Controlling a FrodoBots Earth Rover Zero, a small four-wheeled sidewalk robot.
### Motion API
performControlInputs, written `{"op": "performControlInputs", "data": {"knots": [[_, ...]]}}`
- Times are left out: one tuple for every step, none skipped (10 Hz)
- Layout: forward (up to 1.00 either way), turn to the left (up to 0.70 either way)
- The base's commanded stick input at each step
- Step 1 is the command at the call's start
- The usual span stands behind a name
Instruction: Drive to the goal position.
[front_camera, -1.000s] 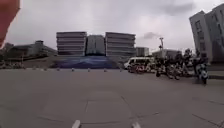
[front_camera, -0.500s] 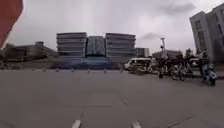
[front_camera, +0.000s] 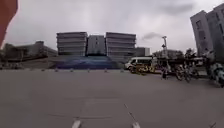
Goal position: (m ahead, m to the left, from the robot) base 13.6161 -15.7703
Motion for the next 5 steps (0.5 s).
{"op": "performControlInputs", "data": {"knots": [[0.7, 0.0], [0.7, 0.0], [0.7, 0.0], [0.7, 0.0], [0.7, 0.0]]}}
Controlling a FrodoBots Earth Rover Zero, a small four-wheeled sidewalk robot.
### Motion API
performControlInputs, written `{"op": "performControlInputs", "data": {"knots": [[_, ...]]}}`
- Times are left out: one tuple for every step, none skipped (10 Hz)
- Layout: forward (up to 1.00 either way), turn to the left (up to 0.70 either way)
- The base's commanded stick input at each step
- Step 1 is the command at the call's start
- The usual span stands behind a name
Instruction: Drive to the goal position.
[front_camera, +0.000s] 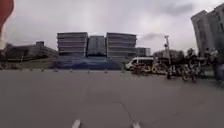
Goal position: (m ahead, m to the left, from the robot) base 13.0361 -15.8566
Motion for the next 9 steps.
{"op": "performControlInputs", "data": {"knots": [[0.7, 0.0], [0.7, 0.0], [0.7, 0.0], [0.7, 0.0], [0.7, 0.0], [0.7, 0.0], [0.7, 0.0], [0.7, 0.0], [0.7, 0.0]]}}
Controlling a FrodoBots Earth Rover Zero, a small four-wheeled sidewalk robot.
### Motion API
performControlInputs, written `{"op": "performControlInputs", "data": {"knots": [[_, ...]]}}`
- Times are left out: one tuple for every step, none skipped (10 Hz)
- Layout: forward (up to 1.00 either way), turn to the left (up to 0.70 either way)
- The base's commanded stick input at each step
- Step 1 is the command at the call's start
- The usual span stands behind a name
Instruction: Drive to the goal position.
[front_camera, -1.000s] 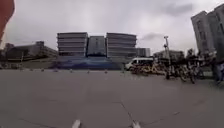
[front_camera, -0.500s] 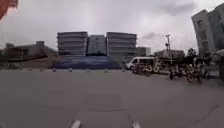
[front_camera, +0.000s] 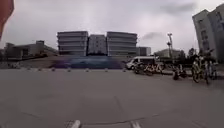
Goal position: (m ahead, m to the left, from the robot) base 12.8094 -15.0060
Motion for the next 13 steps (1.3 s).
{"op": "performControlInputs", "data": {"knots": [[0.7, 0.0], [0.7, 0.0], [0.7, 0.0], [0.7, -0.05], [0.7, -0.1], [0.7, -0.22], [0.7, 0.0], [0.7, 0.0], [0.7, 0.0], [0.7, 0.0], [0.7, 0.0], [0.7, 0.0], [0.7, 0.0]]}}
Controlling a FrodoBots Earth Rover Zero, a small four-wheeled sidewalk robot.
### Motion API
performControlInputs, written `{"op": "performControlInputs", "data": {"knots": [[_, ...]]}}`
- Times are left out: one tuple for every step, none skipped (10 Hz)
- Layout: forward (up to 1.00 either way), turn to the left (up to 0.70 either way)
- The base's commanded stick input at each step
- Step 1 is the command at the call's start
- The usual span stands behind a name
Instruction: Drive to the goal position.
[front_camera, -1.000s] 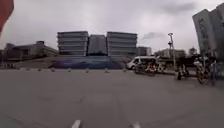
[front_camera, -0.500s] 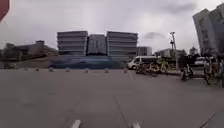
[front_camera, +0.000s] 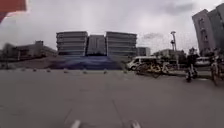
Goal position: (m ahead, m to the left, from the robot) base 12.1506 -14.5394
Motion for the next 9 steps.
{"op": "performControlInputs", "data": {"knots": [[0.7, 0.0], [0.7, 0.0], [0.7, 0.0], [0.7, 0.0], [0.7, -0.04], [0.7, -0.21], [0.7, -0.29], [0.7, -0.22], [0.7, 0.0]]}}
